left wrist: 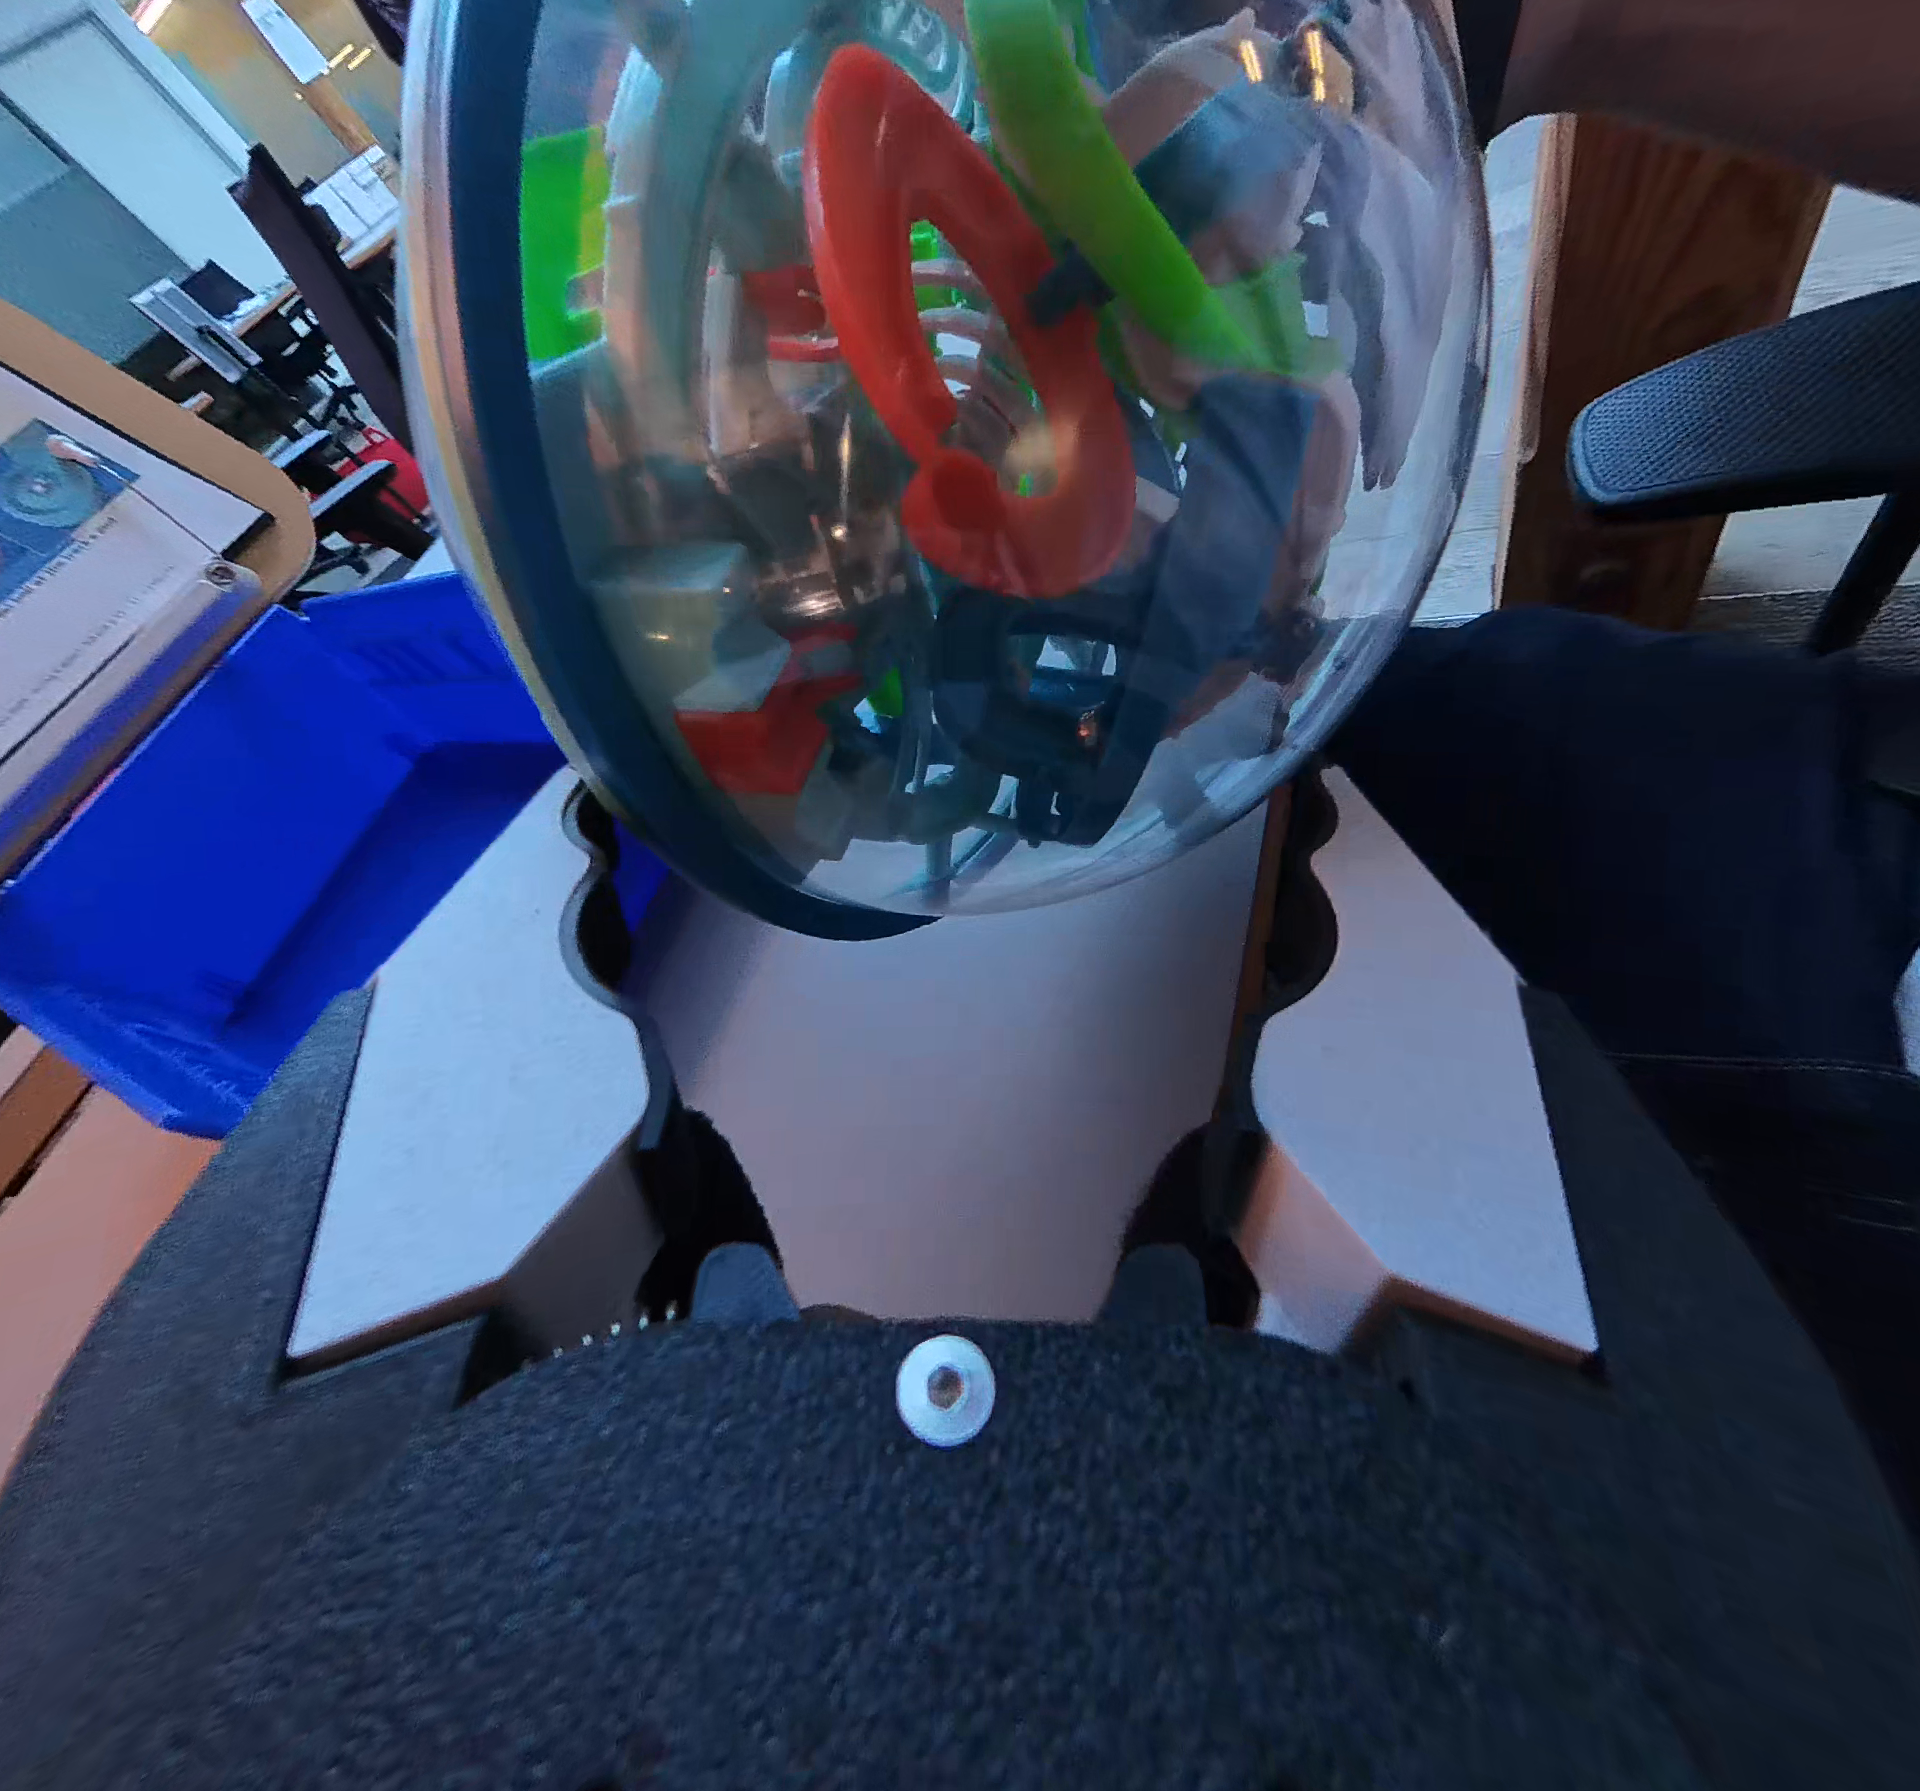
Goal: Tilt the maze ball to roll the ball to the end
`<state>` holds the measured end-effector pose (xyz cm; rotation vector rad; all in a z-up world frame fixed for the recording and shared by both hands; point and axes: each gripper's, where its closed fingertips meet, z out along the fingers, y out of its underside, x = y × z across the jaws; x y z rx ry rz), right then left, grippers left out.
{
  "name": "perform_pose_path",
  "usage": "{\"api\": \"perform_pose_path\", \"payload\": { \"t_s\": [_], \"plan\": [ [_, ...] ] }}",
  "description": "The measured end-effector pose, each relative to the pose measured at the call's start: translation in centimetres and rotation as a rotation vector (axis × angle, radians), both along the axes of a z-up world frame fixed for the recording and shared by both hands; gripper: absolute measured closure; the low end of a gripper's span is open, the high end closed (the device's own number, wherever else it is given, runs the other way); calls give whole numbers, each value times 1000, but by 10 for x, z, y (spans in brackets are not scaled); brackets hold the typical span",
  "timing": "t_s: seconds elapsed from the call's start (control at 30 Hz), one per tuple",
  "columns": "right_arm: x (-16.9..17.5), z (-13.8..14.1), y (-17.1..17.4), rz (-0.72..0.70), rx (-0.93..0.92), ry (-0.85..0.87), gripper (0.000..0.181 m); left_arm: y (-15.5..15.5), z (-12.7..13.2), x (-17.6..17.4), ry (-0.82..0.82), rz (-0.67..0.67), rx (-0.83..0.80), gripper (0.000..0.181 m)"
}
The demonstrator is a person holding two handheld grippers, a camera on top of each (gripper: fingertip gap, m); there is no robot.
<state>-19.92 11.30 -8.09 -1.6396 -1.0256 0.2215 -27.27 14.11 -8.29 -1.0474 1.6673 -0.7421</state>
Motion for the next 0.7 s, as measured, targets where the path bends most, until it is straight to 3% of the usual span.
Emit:
{"api": "perform_pose_path", "payload": {
  "t_s": [0.23, 0.53, 0.7],
  "plan": [
    [3, -7, 6, -23, 29, -97, 31, 8, -9, 1, 11, 33, 68, 56],
    [3, 9, 10, -13, 274, -246, 31, 17, -6, 2, -45, 116, 273, 57],
    [9, -6, 17, -38, 298, -284, 31, 23, -17, 3, -8, 149, 338, 57]
  ]
}}
